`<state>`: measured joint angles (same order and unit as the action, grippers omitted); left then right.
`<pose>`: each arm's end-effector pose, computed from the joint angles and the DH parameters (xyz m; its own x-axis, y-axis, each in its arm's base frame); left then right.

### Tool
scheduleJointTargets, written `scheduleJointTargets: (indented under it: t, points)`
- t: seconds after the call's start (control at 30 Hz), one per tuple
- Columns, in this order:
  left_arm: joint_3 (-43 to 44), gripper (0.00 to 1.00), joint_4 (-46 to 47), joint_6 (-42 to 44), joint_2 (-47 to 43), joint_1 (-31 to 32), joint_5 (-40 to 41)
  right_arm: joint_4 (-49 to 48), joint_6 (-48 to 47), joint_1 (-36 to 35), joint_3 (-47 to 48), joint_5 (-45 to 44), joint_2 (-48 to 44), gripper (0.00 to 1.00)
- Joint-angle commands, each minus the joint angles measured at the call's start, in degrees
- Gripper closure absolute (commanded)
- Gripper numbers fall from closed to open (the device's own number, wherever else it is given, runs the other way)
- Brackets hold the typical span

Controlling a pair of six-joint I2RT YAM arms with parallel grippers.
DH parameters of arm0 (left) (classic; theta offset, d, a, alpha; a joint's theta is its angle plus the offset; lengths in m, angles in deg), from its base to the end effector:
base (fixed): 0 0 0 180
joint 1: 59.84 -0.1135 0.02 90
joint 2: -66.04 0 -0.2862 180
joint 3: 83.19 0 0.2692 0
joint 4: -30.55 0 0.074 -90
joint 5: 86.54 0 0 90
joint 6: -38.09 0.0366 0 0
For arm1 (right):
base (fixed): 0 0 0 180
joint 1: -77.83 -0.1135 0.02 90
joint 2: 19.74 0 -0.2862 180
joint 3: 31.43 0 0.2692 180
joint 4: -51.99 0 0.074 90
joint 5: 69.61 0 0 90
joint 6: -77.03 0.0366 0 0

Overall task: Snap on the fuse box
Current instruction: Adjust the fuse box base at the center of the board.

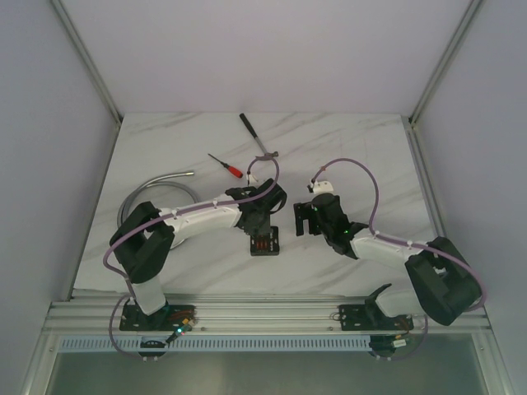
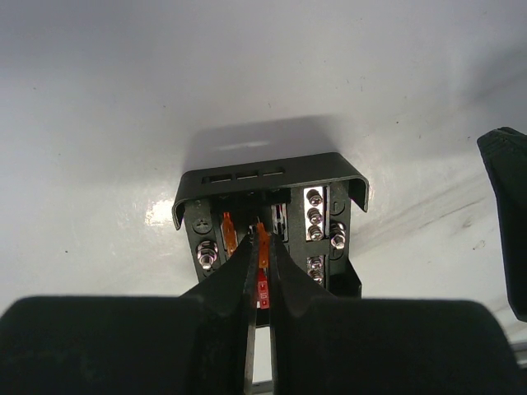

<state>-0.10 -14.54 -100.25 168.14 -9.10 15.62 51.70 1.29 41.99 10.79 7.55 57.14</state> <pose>0.2480 -0.2913 0.2069 -0.9004 -0.0524 -0.4319 0.0391 0.9789 -0.2004 0.2212 0.1497 0.1772 -0.5475 -0.0992 -0.8309 -0.2964 0.9515 0.0817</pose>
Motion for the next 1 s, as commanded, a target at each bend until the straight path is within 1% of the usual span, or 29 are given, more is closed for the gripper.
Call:
scheduleJointTargets:
  t: [0.0, 0.33, 0.63, 0.83, 0.97]
  points:
    - [0.46, 1.00, -2.21, 1.17, 1.89, -0.59, 0.68, 0.07, -0.64, 0.24, 2.01, 0.16, 0.69, 0.01]
    - [1.06, 1.00, -3.30, 1.65, 2.59, -0.71, 1.01, 0.18, -0.73, 0.21, 2.17, 0.56, 0.98, 0.01]
    - [1.92, 1.00, -2.92, 2.29, 5.30, -0.65, 0.15, 0.34, -0.81, 0.22, 2.34, 0.73, 1.24, 0.01]
    - [1.18, 0.97, -2.94, 1.91, 3.13, -0.64, 0.74, 0.42, -0.90, 0.22, 2.56, 0.94, 1.40, 0.01]
    - [0.69, 1.00, -3.08, 2.00, 1.29, -0.64, 2.16, 0.42, -0.90, 0.23, 2.56, 1.05, 1.56, 0.01]
